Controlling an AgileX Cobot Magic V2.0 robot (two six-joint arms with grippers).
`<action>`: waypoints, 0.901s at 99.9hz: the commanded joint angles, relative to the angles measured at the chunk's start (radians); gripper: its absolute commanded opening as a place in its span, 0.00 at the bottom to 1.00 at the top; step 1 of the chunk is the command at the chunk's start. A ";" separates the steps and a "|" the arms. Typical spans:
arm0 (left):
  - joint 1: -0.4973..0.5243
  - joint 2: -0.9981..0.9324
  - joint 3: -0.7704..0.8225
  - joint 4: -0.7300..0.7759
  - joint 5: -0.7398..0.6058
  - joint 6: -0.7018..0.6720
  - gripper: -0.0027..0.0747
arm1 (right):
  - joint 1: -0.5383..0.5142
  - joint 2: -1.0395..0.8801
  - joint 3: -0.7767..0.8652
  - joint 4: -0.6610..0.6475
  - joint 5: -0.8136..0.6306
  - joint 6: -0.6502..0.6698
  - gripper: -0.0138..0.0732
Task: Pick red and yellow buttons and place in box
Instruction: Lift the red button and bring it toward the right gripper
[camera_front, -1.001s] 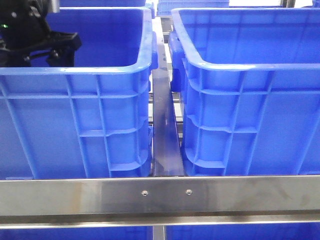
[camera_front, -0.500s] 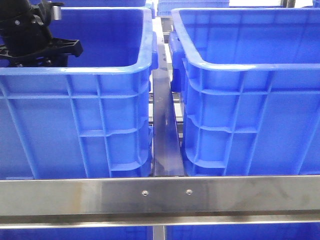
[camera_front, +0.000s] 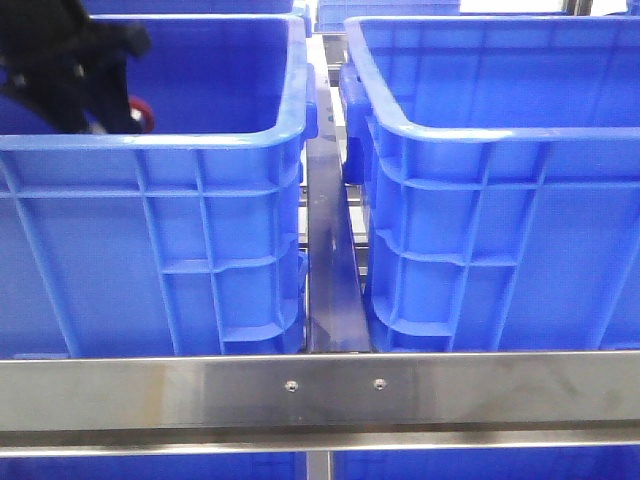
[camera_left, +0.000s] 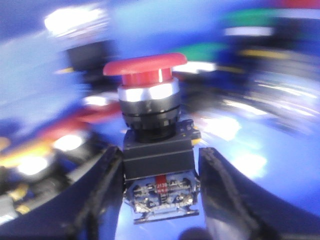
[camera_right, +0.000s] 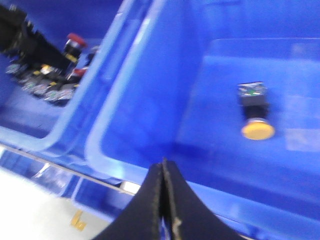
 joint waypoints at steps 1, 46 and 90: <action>-0.005 -0.095 -0.032 -0.114 0.007 0.091 0.25 | 0.035 0.032 -0.070 0.044 -0.023 -0.012 0.08; -0.007 -0.173 -0.029 -0.643 0.295 0.470 0.25 | 0.083 0.257 -0.281 0.206 0.131 -0.012 0.79; -0.154 -0.180 -0.029 -0.743 0.295 0.515 0.25 | 0.084 0.477 -0.500 0.361 0.240 0.004 0.85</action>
